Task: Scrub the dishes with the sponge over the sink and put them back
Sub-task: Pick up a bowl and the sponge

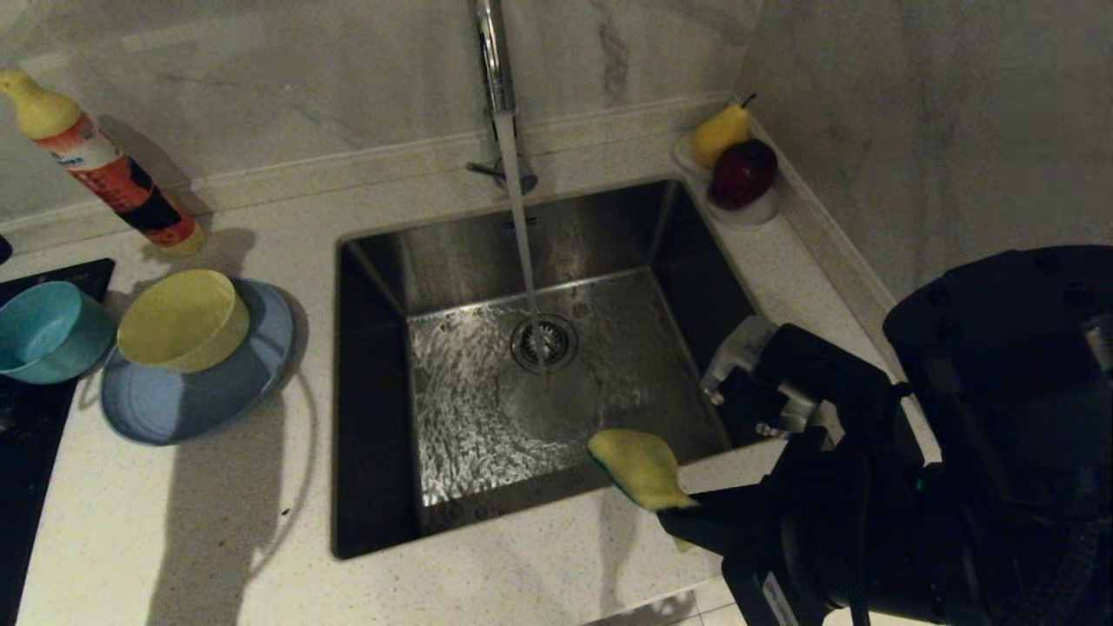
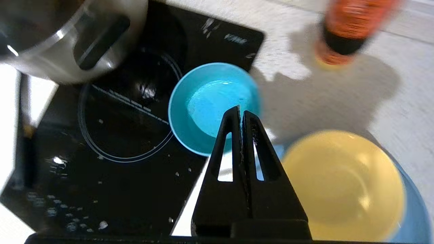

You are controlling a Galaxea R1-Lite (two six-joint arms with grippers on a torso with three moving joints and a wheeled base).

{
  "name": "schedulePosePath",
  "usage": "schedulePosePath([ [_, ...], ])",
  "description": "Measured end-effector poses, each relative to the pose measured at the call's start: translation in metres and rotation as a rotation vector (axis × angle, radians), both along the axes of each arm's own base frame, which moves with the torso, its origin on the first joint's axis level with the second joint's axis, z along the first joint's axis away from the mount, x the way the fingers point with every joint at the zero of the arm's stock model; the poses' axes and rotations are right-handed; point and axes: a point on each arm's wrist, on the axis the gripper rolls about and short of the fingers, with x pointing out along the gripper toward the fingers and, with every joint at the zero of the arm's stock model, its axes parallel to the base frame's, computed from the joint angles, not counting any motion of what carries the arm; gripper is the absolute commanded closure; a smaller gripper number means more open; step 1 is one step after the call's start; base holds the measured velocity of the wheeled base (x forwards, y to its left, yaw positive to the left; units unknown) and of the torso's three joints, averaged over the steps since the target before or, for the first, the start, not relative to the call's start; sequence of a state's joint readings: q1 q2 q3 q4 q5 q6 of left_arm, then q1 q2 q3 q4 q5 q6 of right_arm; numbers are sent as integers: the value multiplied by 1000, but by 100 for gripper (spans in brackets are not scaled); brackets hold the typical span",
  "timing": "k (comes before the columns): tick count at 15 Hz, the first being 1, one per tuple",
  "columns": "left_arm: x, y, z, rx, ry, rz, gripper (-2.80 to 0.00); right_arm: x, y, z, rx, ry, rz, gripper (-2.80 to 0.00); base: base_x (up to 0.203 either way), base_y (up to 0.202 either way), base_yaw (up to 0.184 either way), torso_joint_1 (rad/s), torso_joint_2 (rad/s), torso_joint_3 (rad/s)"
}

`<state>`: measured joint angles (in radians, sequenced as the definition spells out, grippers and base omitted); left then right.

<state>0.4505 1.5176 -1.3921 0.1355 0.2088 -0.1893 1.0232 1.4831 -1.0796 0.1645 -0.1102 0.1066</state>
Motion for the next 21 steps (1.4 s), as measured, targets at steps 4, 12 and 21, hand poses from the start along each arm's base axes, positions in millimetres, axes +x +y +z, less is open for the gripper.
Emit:
schedulePosePath([
  [4, -5, 44, -10, -146, -56, 19, 0, 2, 3, -3, -10, 6, 0, 0, 0, 0, 0, 0, 0, 0],
  [12, 2, 95, -45, -262, -7, 120, -280, 4, 5, -1, -6, 3, -2, 0, 0, 0, 0, 0, 0, 0],
  [21, 20, 122, -96, -480, 31, 192, -280, 15, -2, -3, -4, 15, -42, 0, 0, 0, 0, 0, 0, 0],
])
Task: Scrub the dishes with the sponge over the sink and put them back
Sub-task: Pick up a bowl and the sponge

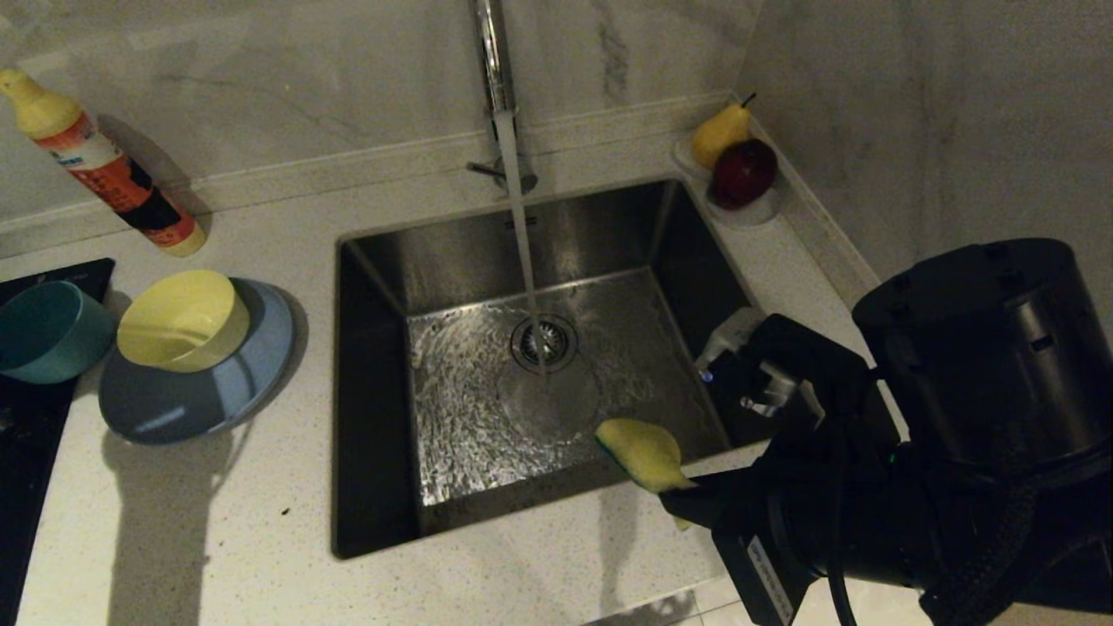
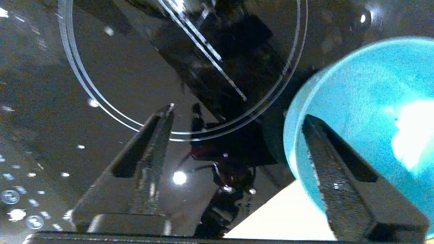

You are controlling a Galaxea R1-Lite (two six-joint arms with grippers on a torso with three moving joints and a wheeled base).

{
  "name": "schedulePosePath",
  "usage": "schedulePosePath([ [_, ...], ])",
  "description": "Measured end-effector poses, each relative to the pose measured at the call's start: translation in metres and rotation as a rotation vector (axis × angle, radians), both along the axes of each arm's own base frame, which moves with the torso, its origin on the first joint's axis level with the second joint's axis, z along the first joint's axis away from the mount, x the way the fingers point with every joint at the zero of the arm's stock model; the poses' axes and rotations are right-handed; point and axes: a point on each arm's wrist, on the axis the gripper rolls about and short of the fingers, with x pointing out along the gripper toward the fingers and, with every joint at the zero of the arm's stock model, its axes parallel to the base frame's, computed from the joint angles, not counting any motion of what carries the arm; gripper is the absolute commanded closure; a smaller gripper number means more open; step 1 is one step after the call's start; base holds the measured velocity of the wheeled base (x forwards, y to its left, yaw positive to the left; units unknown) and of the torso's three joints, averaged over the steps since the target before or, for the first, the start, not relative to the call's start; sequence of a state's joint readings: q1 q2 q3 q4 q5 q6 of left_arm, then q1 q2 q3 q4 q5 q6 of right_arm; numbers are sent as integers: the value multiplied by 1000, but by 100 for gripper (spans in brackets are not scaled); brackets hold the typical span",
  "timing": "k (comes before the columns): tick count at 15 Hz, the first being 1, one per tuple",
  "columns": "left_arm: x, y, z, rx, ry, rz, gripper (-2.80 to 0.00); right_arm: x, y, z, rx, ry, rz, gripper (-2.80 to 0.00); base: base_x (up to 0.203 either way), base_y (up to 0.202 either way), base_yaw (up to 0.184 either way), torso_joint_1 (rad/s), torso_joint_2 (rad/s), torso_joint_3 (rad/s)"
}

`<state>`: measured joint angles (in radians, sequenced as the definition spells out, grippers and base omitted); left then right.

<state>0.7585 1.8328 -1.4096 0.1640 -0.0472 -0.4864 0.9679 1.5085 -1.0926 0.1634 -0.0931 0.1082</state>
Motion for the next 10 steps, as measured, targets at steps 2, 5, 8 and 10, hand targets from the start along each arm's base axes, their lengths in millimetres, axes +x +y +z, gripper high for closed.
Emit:
schedulePosePath([
  [2, 0, -1, 0, -30, -27, -27, -280, 0, 0, 0, -1, 1, 0, 0, 0, 0, 0, 0, 0, 0],
  [5, 0, -2, 3, -33, -39, -37, -280, -1, -2, -1, -2, 3, -1, 0, 0, 0, 0, 0, 0, 0],
  [8, -1, -4, -4, -68, -4, -38, -280, -2, -3, -1, -1, 3, -3, 0, 0, 0, 0, 0, 0, 0],
  [10, 1, -2, -11, -101, 8, -39, -280, -2, -4, 0, 1, 3, -6, 0, 0, 0, 0, 0, 0, 0],
])
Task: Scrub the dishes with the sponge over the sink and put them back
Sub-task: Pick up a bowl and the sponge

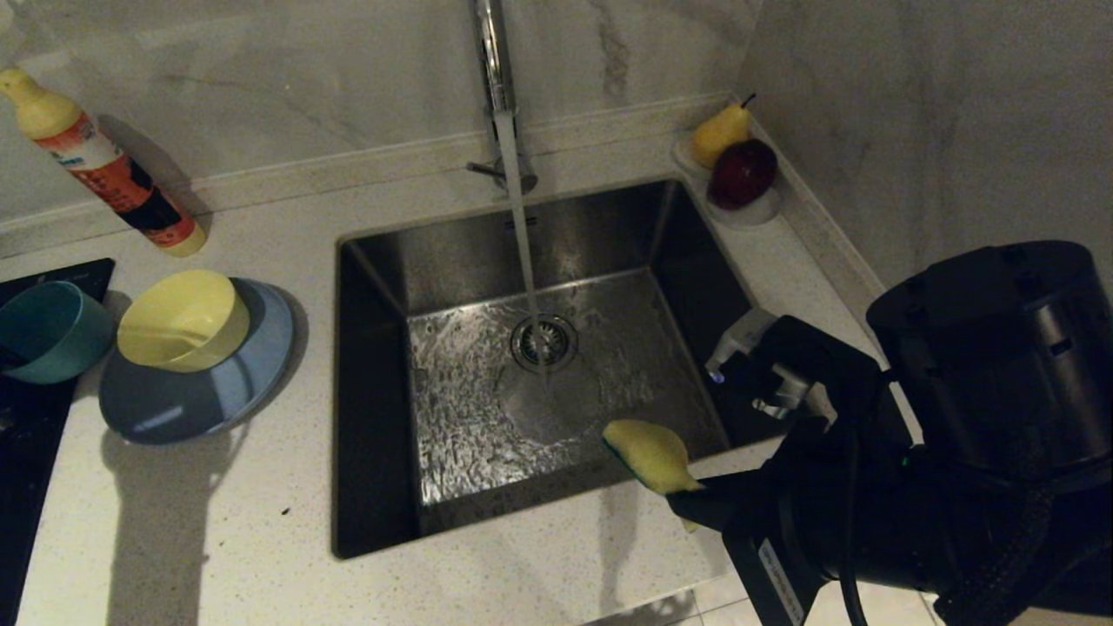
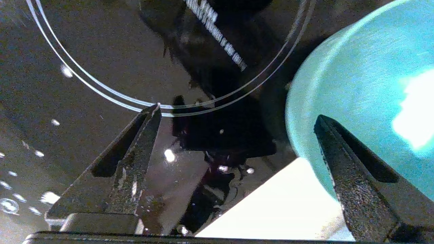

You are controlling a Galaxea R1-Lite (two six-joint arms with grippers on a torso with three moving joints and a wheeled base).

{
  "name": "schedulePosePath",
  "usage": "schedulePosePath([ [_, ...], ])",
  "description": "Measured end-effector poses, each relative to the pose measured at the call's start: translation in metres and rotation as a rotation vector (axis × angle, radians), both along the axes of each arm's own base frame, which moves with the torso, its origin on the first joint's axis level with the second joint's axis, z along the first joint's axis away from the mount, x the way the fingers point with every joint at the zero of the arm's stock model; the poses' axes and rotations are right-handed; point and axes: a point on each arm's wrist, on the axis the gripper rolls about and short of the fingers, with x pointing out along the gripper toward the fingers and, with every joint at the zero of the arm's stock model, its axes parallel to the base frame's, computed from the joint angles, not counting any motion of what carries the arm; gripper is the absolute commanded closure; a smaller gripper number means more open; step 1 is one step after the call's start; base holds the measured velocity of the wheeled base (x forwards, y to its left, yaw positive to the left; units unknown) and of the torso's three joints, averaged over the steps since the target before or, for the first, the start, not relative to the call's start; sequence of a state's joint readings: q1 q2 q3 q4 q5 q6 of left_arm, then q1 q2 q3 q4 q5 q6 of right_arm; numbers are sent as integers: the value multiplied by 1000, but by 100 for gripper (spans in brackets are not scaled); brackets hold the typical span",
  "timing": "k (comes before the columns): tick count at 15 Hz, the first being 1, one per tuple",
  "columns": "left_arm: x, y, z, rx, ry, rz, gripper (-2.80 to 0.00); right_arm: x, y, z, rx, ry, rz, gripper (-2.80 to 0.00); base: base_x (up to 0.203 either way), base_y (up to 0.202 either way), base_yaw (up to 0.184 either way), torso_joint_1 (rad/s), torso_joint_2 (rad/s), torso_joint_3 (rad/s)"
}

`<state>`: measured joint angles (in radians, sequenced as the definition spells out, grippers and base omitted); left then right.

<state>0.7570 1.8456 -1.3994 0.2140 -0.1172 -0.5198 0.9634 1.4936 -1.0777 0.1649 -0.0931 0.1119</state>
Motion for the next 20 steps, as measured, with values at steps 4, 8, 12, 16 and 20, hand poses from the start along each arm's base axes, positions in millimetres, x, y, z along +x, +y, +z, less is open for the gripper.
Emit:
schedulePosePath([
  [4, 5, 4, -12, -44, 11, 7, -280, 1, -1, 0, 0, -1, -6, 0, 0, 0, 0, 0, 0, 0],
  [8, 7, 6, -12, -42, 10, 7, 0, 1, -1, 0, -1, 0, -6, 0, 0, 0, 0, 0, 0, 0],
  [12, 8, 7, -15, -48, 16, 7, 0, 2, -1, -1, -3, 0, -5, 0, 0, 0, 0, 0, 0, 0],
  [16, 9, 8, -18, -53, 19, 6, 0, 2, -1, -1, -3, 1, -6, 0, 0, 0, 0, 0, 0, 0],
  [20, 6, 4, -3, -79, -40, -22, 0, 2, -1, 0, -2, -1, -6, 0, 0, 0, 0, 0, 0, 0],
])
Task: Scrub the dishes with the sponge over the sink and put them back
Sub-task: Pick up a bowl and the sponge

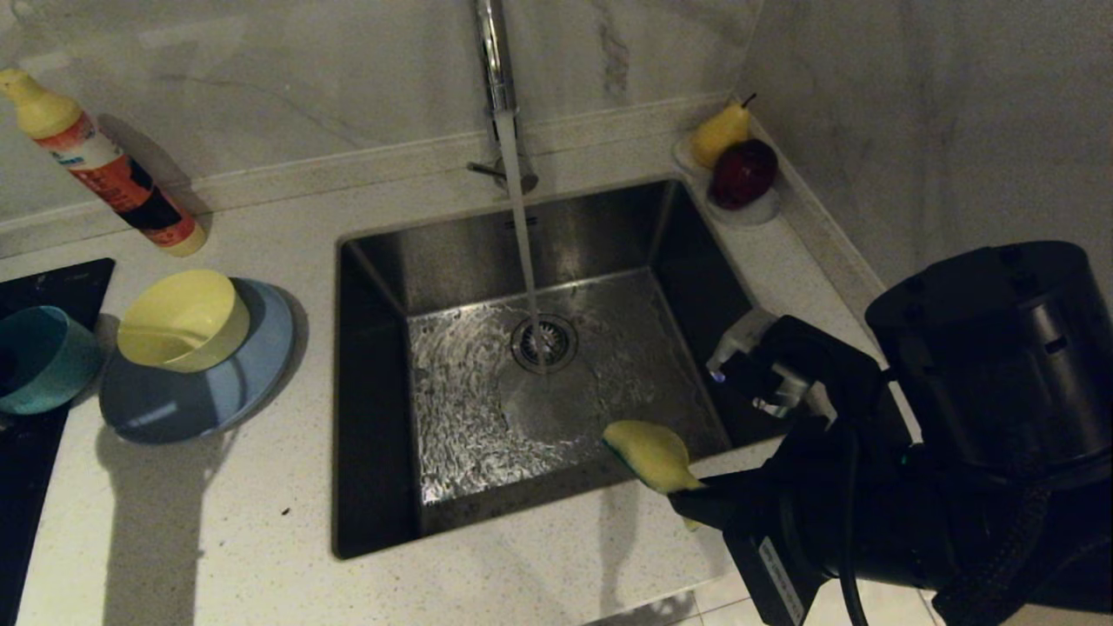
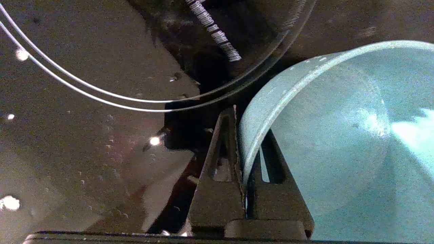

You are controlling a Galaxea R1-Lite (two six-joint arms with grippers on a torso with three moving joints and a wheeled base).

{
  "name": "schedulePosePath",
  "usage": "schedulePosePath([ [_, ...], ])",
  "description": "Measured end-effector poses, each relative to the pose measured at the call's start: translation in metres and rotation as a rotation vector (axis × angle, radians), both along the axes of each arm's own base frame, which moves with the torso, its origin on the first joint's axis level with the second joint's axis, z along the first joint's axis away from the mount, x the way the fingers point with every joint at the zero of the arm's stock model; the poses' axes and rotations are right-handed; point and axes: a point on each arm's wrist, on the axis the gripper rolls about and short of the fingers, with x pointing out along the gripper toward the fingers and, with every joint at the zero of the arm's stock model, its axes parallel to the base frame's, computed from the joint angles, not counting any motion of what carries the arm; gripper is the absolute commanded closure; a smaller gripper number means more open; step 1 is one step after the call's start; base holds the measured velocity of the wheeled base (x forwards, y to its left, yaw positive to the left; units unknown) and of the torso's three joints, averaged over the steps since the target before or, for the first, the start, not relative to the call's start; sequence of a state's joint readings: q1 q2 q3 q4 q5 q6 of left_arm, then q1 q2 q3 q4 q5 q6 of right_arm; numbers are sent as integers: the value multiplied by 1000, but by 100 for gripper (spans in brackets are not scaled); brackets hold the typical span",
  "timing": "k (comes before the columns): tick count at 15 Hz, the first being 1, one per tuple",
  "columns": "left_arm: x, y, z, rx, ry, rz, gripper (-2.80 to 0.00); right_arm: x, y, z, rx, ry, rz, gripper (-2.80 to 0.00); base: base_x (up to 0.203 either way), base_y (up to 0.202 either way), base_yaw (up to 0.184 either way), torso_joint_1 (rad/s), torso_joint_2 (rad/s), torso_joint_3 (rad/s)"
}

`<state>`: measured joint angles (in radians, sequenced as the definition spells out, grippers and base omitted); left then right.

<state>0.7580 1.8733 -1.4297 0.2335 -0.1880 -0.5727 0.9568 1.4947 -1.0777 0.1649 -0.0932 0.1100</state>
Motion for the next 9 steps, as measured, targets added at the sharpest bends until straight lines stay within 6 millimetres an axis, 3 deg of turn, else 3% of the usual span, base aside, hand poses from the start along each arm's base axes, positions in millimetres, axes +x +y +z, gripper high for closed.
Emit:
schedulePosePath([
  [4, -16, -17, 48, 28, -84, -41, 0, 0, 0, 0, 0, 1, 0, 0, 0, 0, 0, 0, 0, 0],
  [9, -68, -70, 140, 184, -297, -129, 0, 1, 2, -2, -5, 3, 2, 0, 0, 0, 0, 0, 0, 0],
])
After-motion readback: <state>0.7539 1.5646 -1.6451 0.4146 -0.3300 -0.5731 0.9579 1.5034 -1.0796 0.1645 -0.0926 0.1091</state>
